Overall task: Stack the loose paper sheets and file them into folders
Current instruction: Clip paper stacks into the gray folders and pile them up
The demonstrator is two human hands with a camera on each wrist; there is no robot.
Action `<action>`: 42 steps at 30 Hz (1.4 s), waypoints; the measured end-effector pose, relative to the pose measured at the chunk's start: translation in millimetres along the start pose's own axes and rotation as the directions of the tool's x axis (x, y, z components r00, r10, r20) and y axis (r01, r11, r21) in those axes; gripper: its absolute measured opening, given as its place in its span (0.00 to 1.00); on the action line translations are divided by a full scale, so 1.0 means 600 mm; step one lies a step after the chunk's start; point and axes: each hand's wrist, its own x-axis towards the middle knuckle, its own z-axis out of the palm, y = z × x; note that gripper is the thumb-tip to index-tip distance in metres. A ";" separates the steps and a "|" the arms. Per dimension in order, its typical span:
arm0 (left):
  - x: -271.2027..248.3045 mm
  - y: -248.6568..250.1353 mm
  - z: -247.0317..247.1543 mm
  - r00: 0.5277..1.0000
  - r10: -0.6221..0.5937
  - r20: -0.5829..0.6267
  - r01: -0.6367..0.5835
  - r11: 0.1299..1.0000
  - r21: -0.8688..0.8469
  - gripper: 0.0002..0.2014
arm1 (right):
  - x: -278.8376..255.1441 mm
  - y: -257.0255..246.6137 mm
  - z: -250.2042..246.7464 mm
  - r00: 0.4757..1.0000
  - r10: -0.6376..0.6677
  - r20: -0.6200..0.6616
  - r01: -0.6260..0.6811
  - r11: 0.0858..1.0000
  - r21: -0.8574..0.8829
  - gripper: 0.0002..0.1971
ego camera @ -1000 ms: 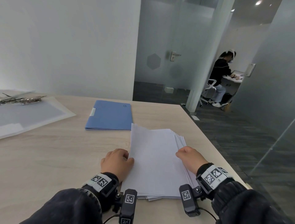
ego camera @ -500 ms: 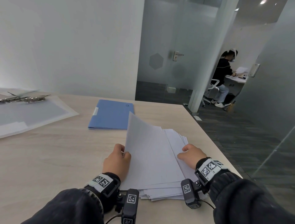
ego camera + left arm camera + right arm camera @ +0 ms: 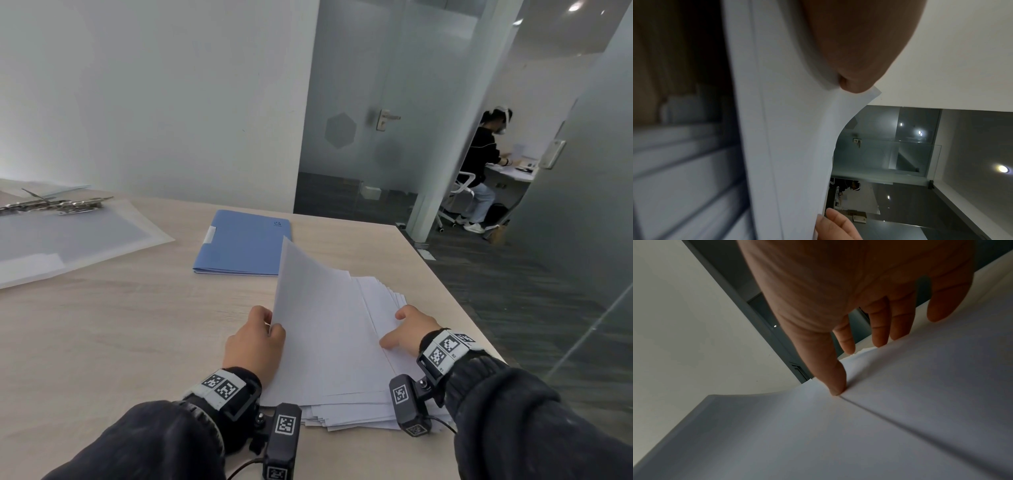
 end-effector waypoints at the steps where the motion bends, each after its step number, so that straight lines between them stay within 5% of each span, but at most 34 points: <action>1: 0.000 0.000 -0.001 1.000 -0.002 0.001 0.002 1.000 -0.001 0.02 | 0.001 0.000 -0.001 1.000 0.001 0.003 -0.001 1.000 0.006 0.39; 11: -0.003 0.003 -0.005 1.000 -0.008 0.014 0.008 1.000 -0.003 0.02 | 0.003 0.004 -0.007 0.999 -0.036 0.012 0.035 0.994 0.107 0.40; 13: -0.005 0.004 -0.006 1.000 -0.007 0.017 0.007 1.000 -0.003 0.02 | 0.007 0.000 -0.008 1.000 -0.030 0.002 0.029 0.990 0.137 0.34; 17: -0.008 0.010 -0.009 1.000 -0.011 0.023 0.011 1.000 0.009 0.03 | 0.013 -0.004 -0.012 0.998 -0.043 0.036 0.038 0.990 0.138 0.06; 24: -0.014 0.020 -0.016 0.997 -0.034 0.069 0.032 0.999 0.036 0.09 | -0.012 -0.007 -0.016 0.995 -0.061 0.082 0.037 0.962 0.270 0.03; 25: -0.015 0.021 -0.017 0.996 -0.032 0.085 0.029 0.999 0.041 0.11 | -0.017 -0.009 -0.010 0.993 -0.035 0.116 -0.016 0.910 0.413 0.03; 27: -0.017 0.023 -0.019 0.994 -0.021 0.112 0.014 0.998 0.062 0.14 | -0.029 -0.012 0.009 0.981 -0.058 0.183 -0.070 0.781 0.621 0.19; 29: -0.020 0.023 -0.023 0.990 -0.008 0.138 -0.003 0.997 0.081 0.18 | -0.028 -0.012 0.026 0.977 -0.067 0.203 -0.110 0.656 0.746 0.21; 34: -0.020 0.006 -0.034 0.983 0.009 0.185 0.009 0.995 -0.095 0.23 | -0.057 -0.033 0.049 0.971 -0.166 0.171 -0.023 0.647 0.762 0.28; 39: -0.010 -0.011 -0.075 0.987 -0.022 0.158 0.088 0.899 -0.429 0.23 | -0.098 -0.063 0.054 0.949 -0.315 0.003 0.164 0.505 0.847 0.15; 42: 0.001 -0.016 -0.113 0.960 -0.140 0.245 0.268 0.723 -0.637 0.12 | -0.124 -0.089 0.052 0.916 -0.392 -0.089 0.262 0.415 0.872 0.12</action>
